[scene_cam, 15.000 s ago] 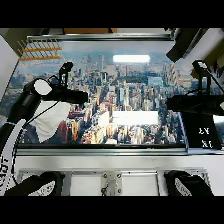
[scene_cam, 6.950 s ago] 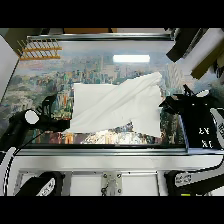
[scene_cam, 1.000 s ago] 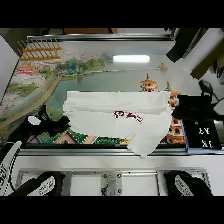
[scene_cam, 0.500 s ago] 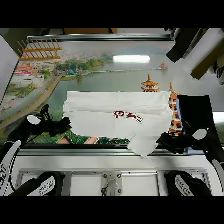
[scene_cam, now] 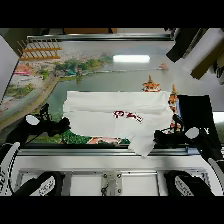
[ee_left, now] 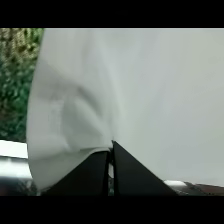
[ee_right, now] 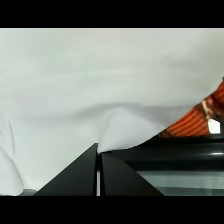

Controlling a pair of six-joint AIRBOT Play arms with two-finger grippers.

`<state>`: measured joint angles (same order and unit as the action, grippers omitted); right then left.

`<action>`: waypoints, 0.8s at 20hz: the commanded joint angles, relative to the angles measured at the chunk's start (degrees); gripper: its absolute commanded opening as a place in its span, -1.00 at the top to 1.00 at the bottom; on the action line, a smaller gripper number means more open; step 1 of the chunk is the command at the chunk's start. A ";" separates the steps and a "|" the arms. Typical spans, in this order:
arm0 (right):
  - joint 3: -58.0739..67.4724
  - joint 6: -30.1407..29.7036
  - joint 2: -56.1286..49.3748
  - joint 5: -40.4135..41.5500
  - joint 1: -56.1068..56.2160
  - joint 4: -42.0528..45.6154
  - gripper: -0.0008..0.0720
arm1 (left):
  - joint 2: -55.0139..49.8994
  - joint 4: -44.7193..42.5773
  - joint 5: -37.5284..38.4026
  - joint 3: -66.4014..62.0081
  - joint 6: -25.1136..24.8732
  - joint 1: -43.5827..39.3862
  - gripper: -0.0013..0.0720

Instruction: Fold the clothes and pants, and hang the long-sleeved shirts on hangers.

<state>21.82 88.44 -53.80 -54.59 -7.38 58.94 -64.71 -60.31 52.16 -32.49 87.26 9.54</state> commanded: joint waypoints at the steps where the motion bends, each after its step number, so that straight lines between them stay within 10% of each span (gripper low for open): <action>1: 4.59 -0.61 3.30 -10.12 -0.39 7.85 0.95 | 6.27 -8.57 8.87 0.02 -0.26 -0.02 0.95; 7: 10.21 0.33 10.19 -28.22 -0.39 13.53 0.95 | 18.95 -11.78 26.95 0.00 0.52 -0.04 0.95; 16: 29.24 1.53 -3.58 -25.24 -0.26 13.49 0.95 | 5.97 -11.74 23.98 -11.47 -1.18 -0.04 0.95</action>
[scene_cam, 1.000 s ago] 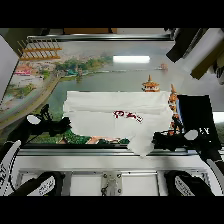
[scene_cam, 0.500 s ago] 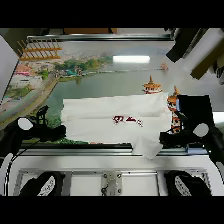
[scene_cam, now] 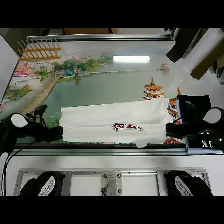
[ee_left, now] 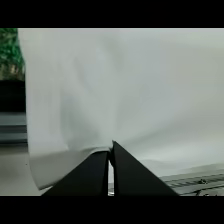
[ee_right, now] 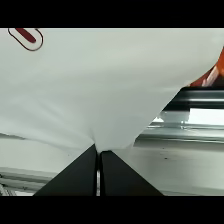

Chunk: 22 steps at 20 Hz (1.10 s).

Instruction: Fold the clothes and pants, and hang the long-sleeved shirts on hangers.

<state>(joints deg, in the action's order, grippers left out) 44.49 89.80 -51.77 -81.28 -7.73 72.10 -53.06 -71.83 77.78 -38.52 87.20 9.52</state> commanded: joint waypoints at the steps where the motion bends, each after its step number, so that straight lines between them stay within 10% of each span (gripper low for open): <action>1: 9.01 0.17 -8.33 2.23 0.11 0.26 0.95 | -8.57 -0.17 -2.21 -8.50 -1.11 -0.02 0.95; 16: 22.12 -1.55 -28.22 25.73 1.81 -6.47 0.89 | -41.42 0.02 -2.36 -39.69 -1.88 -6.69 0.77; 17: 22.12 -1.55 -28.28 28.37 2.12 -8.11 0.35 | -41.90 0.02 -2.60 -40.98 -1.77 -6.69 -0.10; 18: 22.12 -1.55 -28.28 31.36 2.16 -10.27 -0.59 | -41.94 -0.02 -3.45 -42.40 -1.03 -6.64 -0.63; 19: 22.16 -1.57 -28.22 33.75 2.08 -12.70 -0.96 | -41.88 -0.02 -3.41 -44.13 -0.55 -6.23 -0.62; 22: 23.89 -3.65 -28.06 32.72 -0.17 -14.78 -0.96 | -41.09 -0.11 -0.74 -49.79 0.39 -5.55 -0.62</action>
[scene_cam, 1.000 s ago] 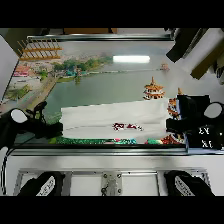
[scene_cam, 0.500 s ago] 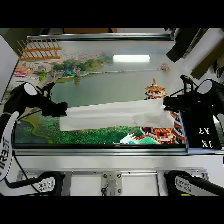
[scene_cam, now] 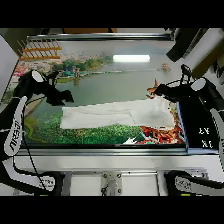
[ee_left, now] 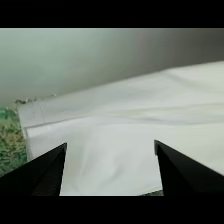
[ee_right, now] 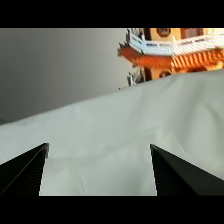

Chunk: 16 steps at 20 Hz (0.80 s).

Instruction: Fold the clothes and pants, and hang the long-sleeved shirts on hangers.

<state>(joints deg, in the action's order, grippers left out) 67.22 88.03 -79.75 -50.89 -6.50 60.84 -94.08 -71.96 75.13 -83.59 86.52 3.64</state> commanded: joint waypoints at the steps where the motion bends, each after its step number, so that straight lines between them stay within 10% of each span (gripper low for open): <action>1: 1.57 -4.09 -0.09 -0.28 -3.02 -3.52 -0.96 | 0.87 0.04 2.34 -5.22 1.07 0.33 -0.62; 3: 1.60 -9.14 -0.31 -6.75 -7.52 -3.50 -0.96 | 2.82 0.02 2.47 -5.18 1.05 -0.81 -0.29; 5: 1.55 -14.36 -1.53 -13.44 -12.83 -3.45 -0.96 | 4.46 0.07 2.32 -5.18 0.92 -2.64 0.96; 16: 1.16 -26.05 -19.15 -22.47 -25.07 -7.61 -0.96 | 6.71 0.00 -3.80 -4.48 3.89 -22.47 0.95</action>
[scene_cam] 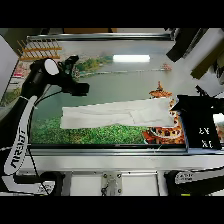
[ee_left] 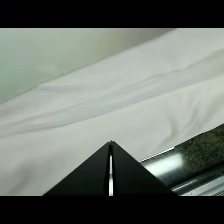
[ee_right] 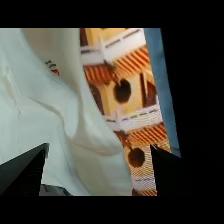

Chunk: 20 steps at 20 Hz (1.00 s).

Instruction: Fold the clothes and pants, and hang the long-sleeved shirts on hangers.

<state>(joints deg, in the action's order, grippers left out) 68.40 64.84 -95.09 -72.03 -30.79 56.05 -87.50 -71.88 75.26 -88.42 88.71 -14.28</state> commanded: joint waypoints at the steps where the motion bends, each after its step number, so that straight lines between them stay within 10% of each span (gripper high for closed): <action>1: -0.02 -3.43 -4.81 -1.36 -0.57 -4.90 -0.96 | 0.11 -0.09 -5.51 0.35 2.27 -5.66 0.95; 12: -0.72 -1.84 -7.26 -3.06 8.79 -12.17 -0.88 | 0.11 -0.07 -8.85 0.35 2.43 -8.70 0.95; 16: -0.70 -1.18 -6.69 -2.97 10.54 -12.02 0.96 | 0.09 -0.07 -8.90 0.35 2.43 -8.70 0.95; 20: 1.55 7.15 -1.73 -5.18 10.60 -1.46 0.95 | -2.51 0.87 -9.40 0.35 2.36 -8.79 0.95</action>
<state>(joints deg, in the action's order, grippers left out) 68.42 66.39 -99.72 -75.18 -20.60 47.97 -88.44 -71.79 66.35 -88.09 91.09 -23.00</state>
